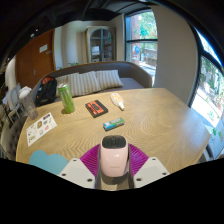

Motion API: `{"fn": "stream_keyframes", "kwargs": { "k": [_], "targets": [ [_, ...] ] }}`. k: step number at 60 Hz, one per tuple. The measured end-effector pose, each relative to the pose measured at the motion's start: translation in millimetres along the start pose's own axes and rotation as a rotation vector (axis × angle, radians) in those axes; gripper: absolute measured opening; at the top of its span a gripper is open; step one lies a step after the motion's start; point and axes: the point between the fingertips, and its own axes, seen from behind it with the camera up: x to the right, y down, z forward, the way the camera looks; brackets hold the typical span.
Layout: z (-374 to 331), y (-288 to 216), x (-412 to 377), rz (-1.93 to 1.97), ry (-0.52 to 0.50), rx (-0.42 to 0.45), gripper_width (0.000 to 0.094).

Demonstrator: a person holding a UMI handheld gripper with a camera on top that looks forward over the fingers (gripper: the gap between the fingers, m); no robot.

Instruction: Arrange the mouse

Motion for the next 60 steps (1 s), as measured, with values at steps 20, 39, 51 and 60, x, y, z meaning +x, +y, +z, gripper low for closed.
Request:
{"fn": "stream_keyframes", "kwargs": {
  "k": [20, 39, 51, 60],
  "targets": [
    [-43.7, 89.5, -231.3, -0.105, -0.215, 0.02, 0.0379],
    [-25.9, 129.4, -232.2, -0.132, -0.157, -0.091, 0.0533],
    [-78.5, 136.1, -205.5, -0.192, -0.169, -0.232, 0.0841],
    [-131.5, 151.4, -162.7, -0.222, -0.156, -0.316, 0.0844]
  ]
}}
